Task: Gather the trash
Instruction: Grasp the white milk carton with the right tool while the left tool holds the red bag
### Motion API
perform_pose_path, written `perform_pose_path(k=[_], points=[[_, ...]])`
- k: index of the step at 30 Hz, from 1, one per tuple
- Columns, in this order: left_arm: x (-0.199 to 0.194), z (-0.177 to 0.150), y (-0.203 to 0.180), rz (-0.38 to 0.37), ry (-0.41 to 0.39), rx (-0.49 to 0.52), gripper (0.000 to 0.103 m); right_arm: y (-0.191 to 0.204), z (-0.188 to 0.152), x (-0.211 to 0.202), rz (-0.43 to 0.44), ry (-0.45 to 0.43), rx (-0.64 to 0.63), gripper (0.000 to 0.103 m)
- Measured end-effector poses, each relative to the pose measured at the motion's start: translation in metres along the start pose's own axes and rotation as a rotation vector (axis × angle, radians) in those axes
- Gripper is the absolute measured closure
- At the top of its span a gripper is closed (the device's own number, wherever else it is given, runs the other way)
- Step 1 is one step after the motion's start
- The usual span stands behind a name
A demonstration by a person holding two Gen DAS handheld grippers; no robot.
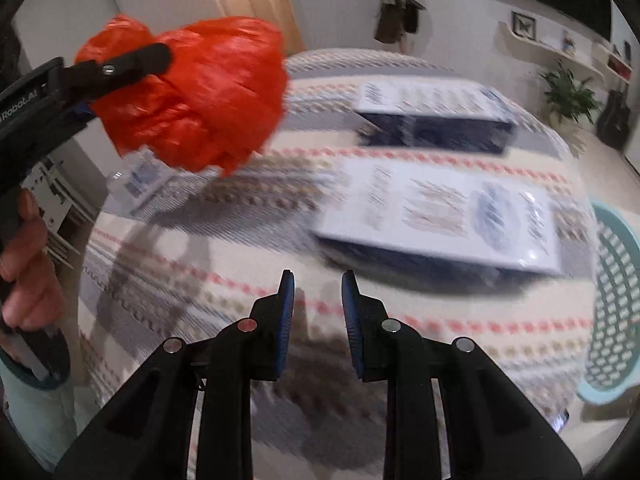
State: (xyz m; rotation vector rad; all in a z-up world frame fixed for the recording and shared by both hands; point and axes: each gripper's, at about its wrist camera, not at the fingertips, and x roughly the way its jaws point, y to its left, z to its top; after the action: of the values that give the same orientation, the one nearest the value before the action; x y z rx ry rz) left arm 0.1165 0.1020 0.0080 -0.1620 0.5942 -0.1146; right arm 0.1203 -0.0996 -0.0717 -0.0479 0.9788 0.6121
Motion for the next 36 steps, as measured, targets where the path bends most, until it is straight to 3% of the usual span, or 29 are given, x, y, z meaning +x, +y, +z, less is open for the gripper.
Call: perform_pose_path(k=[4, 5, 6, 7, 8, 11, 16, 19, 22, 29, 33, 36], points=[[0.007, -0.002, -0.012, -0.043, 0.007, 0.008, 0.075, -0.032, -0.012, -0.021, -0.038, 0.001, 0.076, 0.081], [0.009, -0.002, -0.014, -0.044, 0.009, 0.013, 0.075, -0.039, -0.013, -0.029, -0.039, -0.013, 0.094, 0.075], [0.012, -0.004, -0.017, -0.050, 0.015, 0.017, 0.075, -0.044, -0.013, -0.036, -0.037, -0.027, 0.110, 0.068], [0.013, -0.005, -0.019, -0.054, 0.019, 0.016, 0.075, -0.046, -0.011, -0.039, -0.034, -0.035, 0.121, 0.043], [0.015, -0.006, -0.020, -0.055, 0.021, 0.014, 0.075, -0.050, -0.007, -0.043, -0.028, -0.054, 0.138, 0.035], [0.015, -0.007, -0.019, -0.043, 0.019, 0.005, 0.075, -0.053, 0.007, -0.041, 0.010, -0.063, 0.160, 0.035], [-0.004, -0.002, 0.003, 0.003, -0.015, -0.040, 0.075, -0.066, 0.033, -0.010, 0.067, 0.006, 0.285, 0.035], [-0.016, 0.002, 0.015, 0.028, -0.039, -0.050, 0.075, -0.084, 0.055, 0.013, 0.135, 0.057, 0.448, 0.025], [-0.021, 0.002, 0.023, 0.046, -0.047, -0.064, 0.075, -0.094, 0.068, 0.027, 0.148, 0.072, 0.555, 0.019], [-0.018, -0.003, 0.035, 0.052, -0.030, -0.098, 0.075, -0.069, 0.091, 0.041, -0.033, 0.028, 0.561, 0.010], [-0.017, -0.006, 0.036, 0.050, -0.023, -0.098, 0.075, -0.040, 0.098, 0.053, -0.215, 0.023, 0.438, 0.010], [-0.020, -0.008, 0.037, 0.052, -0.026, -0.091, 0.075, -0.027, 0.091, 0.053, -0.244, 0.020, 0.361, 0.011]])
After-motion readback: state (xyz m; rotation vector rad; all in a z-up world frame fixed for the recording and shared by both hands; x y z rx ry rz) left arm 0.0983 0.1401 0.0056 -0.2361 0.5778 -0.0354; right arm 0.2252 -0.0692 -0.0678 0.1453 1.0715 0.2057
